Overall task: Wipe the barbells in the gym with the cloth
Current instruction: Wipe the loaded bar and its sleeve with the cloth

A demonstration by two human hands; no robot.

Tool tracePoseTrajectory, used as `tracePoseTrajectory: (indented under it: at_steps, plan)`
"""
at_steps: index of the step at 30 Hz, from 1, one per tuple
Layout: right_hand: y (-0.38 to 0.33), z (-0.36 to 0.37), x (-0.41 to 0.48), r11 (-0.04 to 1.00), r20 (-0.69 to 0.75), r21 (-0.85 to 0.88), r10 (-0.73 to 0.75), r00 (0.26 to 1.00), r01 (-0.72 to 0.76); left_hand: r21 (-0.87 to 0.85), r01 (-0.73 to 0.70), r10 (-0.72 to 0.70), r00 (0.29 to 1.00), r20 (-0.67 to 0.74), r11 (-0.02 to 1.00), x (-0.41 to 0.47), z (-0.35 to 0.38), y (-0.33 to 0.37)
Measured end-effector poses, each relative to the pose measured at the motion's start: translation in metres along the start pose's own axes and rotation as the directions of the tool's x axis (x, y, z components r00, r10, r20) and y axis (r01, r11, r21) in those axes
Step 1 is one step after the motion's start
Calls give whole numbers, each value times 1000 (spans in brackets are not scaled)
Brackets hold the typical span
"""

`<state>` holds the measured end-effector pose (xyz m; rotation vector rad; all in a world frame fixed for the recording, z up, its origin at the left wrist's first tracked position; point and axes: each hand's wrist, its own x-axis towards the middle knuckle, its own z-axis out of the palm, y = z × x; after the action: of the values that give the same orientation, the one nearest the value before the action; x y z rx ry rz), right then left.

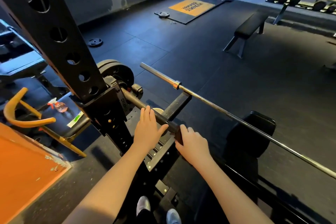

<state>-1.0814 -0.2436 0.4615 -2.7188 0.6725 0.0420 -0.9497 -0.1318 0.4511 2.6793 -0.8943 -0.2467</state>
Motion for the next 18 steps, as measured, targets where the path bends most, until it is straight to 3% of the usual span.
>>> tracePoseTrajectory:
  at_steps: [4, 8, 12, 18]
  plan:
    - [39, -2, -51, 994, -49, -109, 26, 998, -31, -42, 26, -26, 1000, 7, 999, 1, -1, 0]
    - [34, -3, -42, 987, -22, -154, 37, 999, -40, -66, 44, -44, 999, 7, 997, 0, -3, 0]
    - [15, -4, -12, 996, 12, -89, -13, 1000, 14, -133, 24, -23, 1000, 9, 991, -1, -9, -4]
    - [-17, 3, 34, 996, 20, -22, -86, 996, 86, -62, -23, 26, 999, 41, 998, -14, -32, -10]
